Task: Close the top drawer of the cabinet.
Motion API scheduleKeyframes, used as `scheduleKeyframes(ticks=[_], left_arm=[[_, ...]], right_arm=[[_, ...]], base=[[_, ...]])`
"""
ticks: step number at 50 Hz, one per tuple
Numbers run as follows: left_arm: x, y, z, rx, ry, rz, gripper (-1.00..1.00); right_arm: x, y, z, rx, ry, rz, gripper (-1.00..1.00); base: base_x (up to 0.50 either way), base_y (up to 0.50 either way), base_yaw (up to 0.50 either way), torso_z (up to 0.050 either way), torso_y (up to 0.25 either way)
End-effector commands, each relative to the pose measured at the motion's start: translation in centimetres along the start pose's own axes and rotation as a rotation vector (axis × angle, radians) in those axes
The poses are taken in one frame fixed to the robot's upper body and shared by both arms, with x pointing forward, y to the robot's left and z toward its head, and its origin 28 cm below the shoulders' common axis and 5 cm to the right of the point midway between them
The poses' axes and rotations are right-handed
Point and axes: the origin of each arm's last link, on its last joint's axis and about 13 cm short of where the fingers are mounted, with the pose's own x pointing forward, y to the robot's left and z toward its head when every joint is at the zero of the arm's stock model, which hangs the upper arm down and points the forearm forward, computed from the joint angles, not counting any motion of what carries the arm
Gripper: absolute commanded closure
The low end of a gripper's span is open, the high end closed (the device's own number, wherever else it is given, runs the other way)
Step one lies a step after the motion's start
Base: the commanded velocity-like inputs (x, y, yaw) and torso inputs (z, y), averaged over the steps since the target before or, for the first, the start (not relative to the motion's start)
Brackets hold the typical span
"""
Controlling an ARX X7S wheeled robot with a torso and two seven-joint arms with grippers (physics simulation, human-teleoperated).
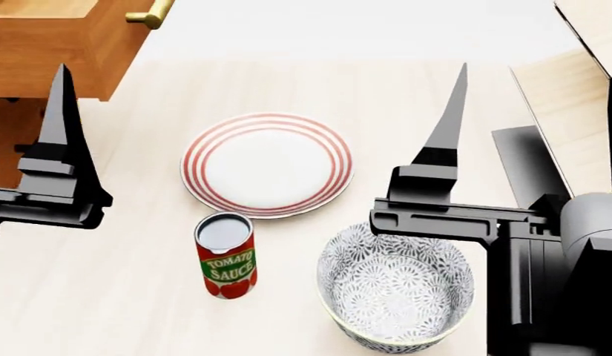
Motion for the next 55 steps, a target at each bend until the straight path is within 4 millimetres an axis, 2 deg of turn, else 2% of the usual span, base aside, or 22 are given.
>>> scheduleKeyframes(ticks=[1,16,25,31,44,55], left_arm=[[-0.2,-0.7,0.1,0.018,0.006,-0.074,-1.00],[0.8,-0.6,-0.6,-0.010,0.064,-0.073,-1.00],[1.6,-1.1,-1.9,0.001,0.113,-0.096,-1.00],[1.4,-1.8,-3.0,0.050,0.131,-0.163,-1.00],[1.0,-2.6,-4.2,0.073,0.158,-0.228,-1.00],[1.9,-2.7,-5.4,0.080,0.200,-0.229,-1.00]], right_arm=[[0.4,0.0,0.2,0.004,-0.005,-0.002,-1.00],[0.7,0.1,0.2,0.019,0.007,0.004,-1.00],[1.0,0.2,0.2,0.031,0.009,0.009,-1.00],[1.0,0.2,0.3,0.040,0.000,0.016,-1.00],[1.0,0.2,0.4,0.036,-0.003,0.016,-1.00],[0.9,0.1,0.2,0.037,0.001,0.019,-1.00]], base=[[0.50,0.00,0.00,0.000,0.000],[0.50,0.00,0.00,0.000,0.000],[0.48,0.00,0.00,0.000,0.002],[0.03,0.00,0.00,0.000,0.000],[0.00,0.00,0.00,0.000,0.000],[0.00,0.00,0.00,0.000,0.000]])
